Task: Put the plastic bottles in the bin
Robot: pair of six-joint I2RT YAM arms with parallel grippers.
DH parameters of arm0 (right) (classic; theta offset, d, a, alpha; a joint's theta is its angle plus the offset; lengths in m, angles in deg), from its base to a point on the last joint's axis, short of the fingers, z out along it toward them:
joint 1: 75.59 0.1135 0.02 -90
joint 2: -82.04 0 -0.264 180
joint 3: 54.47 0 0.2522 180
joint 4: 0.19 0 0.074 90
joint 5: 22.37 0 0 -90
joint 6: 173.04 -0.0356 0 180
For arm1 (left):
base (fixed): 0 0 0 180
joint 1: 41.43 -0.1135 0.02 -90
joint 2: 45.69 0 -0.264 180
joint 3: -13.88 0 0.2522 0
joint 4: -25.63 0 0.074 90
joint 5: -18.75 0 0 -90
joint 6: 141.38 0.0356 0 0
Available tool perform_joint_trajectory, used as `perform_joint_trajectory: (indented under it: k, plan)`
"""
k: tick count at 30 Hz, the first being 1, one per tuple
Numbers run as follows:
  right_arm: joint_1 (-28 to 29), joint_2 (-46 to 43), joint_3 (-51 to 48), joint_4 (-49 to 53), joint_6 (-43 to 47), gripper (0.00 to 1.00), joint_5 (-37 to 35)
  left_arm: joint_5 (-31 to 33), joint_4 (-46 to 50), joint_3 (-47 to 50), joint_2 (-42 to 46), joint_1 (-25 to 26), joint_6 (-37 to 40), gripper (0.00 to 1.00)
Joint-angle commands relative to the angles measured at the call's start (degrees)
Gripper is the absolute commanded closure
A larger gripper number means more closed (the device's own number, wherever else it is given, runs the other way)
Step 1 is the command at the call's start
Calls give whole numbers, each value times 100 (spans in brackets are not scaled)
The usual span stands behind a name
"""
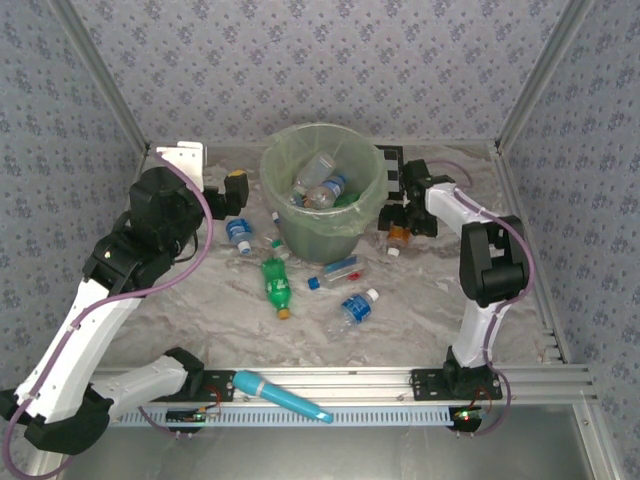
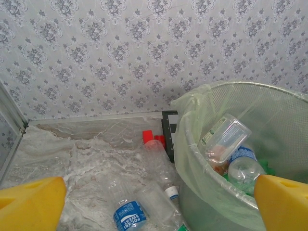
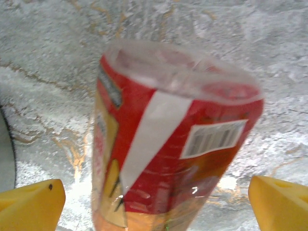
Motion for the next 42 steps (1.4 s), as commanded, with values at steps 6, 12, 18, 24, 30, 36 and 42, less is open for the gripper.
perform_joint_trajectory:
  k: [6,12,18,24,30,36,42]
  plan:
    - [-314,282,272,101,-322,0,61,-60,-18,-64,15,-91,-43,0]
    - [-489,547,485,62,-323,7,272,-416,89,-140,-7,-94,-57,0]
    - [-498,712,651,70,-298,19,326,-714,210,-274,-85,-96,-73,0]
    - [-489,435,507,-50,-426,29,223,-695,209,-240,-38,-95,-82,0]
    - [-472,-298,255,-99,-528,34,32,-733,212,-231,-71,-95,-44,0]
    - [-459,-1131,308,229,-637,34,-45,-846,174,-239,-151,-95,21,0]
    - [-432,-2007,812,690,-988,36,92,-977,76,-239,-211,-95,65,0]
